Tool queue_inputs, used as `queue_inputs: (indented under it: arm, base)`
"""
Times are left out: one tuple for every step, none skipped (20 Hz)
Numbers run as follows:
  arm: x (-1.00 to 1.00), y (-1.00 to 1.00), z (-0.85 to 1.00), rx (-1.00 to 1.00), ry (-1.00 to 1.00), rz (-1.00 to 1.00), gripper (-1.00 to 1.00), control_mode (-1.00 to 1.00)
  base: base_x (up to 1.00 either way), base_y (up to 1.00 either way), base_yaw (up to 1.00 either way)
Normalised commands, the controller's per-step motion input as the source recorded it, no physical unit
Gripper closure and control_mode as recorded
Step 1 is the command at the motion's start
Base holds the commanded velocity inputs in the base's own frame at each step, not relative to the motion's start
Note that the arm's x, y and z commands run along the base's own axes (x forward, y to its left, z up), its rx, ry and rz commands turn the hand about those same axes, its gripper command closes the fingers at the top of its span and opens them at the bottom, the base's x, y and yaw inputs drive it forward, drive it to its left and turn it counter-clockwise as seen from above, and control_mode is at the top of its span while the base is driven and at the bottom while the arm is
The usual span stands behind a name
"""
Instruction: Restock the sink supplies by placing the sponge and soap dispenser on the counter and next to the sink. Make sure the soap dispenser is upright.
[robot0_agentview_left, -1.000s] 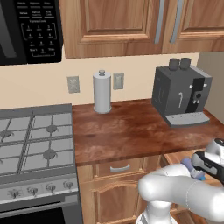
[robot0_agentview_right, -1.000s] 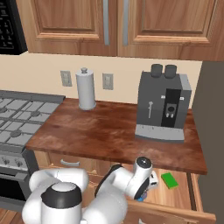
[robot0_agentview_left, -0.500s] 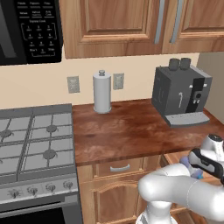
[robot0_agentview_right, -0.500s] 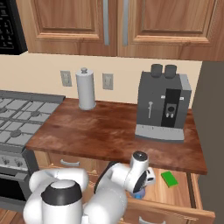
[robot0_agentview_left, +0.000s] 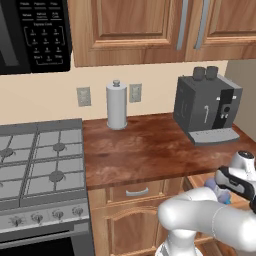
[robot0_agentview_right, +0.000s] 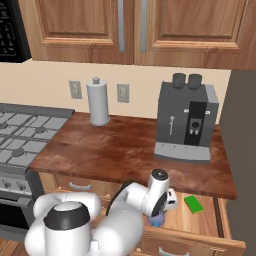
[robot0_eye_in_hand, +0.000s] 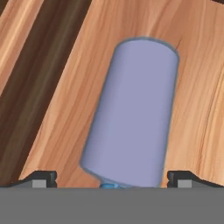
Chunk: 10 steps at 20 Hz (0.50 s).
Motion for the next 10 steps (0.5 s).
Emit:
queue_inputs:
  arm:
    - [0.0, 0.0, 0.3, 0.0, -0.04, -0.04, -1.0, -1.0]
    - [0.0, 0.0, 0.41, 0.0, -0.03, -0.04, -1.0, -1.0]
    - [-0.04, 0.0, 0.48, 0.0, -0.07, -0.03, -1.0, -1.0]
    - [0.0, 0.0, 0.38, 0.0, -0.03, -0.01, -1.0, -1.0]
    - [0.0, 0.0, 0.28, 0.0, 0.0, 0.0, -1.0, -1.0]
    - [-0.07, 0.0, 0.19, 0.0, 0.0, 0.0, -1.0, -1.0]
    - [-0.16, 0.0, 0.04, 0.0, 0.0, 0.0, -1.0, -1.0]
    - [-0.2, 0.0, 0.0, 0.0, 0.0, 0.0, -1.0, -1.0]
    - [-0.29, 0.0, 0.0, 0.0, 0.0, 0.0, -1.0, -1.0]
    - [-0.35, 0.0, 0.0, 0.0, 0.0, 0.0, -1.0, -1.0]
  base:
    - [0.0, 0.0, 0.0]
    - [0.0, 0.0, 0.0]
    - [0.0, 0.0, 0.0]
    - [0.0, 0.0, 0.0]
    - [0.0, 0.0, 0.0]
    - [0.0, 0.0, 0.0]
    - [0.0, 0.0, 0.0]
    - [0.0, 0.0, 0.0]
    - [0.0, 0.0, 0.0]
    - [0.0, 0.0, 0.0]
